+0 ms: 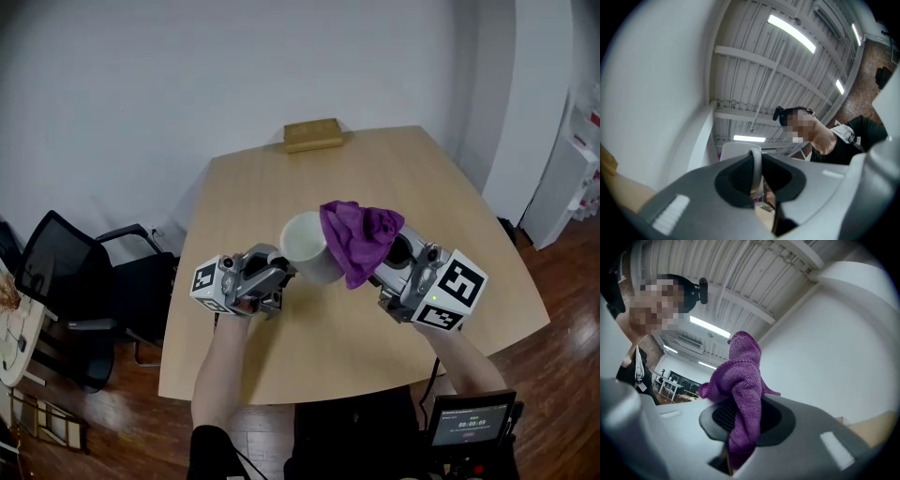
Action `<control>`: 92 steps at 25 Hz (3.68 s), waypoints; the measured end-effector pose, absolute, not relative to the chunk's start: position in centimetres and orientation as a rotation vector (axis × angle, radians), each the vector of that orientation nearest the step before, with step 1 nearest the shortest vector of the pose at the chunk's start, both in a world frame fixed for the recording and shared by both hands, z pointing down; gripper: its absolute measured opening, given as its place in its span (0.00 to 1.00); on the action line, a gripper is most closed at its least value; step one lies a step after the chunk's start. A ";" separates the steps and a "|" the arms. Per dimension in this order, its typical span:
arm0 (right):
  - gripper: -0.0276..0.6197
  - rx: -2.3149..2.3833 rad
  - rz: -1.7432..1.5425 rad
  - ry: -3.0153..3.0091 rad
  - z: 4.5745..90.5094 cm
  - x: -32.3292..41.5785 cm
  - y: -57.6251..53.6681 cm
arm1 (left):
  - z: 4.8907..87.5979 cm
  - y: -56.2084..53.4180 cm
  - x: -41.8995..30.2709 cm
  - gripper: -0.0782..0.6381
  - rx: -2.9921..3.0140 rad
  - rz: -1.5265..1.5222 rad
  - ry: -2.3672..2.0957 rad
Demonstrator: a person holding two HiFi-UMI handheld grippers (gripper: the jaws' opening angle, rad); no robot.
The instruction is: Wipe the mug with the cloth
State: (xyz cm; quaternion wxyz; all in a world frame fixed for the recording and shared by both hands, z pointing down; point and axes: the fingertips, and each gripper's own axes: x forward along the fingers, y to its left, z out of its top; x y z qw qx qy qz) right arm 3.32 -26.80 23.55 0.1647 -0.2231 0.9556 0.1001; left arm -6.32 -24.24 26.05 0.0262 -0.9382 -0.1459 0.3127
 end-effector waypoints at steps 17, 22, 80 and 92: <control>0.14 -0.476 -0.072 2.647 22.7 5.2 -26.7 | 27.2 -22.8 -6.7 0.19 -2.810 0.850 -0.487; 0.14 -0.424 -0.356 2.637 27.6 4.2 -27.6 | 27.5 -22.0 -6.8 0.19 -2.774 0.799 -0.510; 0.14 0.352 -0.447 2.865 26.7 3.6 -22.7 | 32.6 -12.1 -2.0 0.19 -2.575 0.182 -0.945; 0.14 0.803 -0.560 3.014 29.5 -0.5 -19.3 | 32.7 -11.5 -2.0 0.19 -2.528 0.153 -1.002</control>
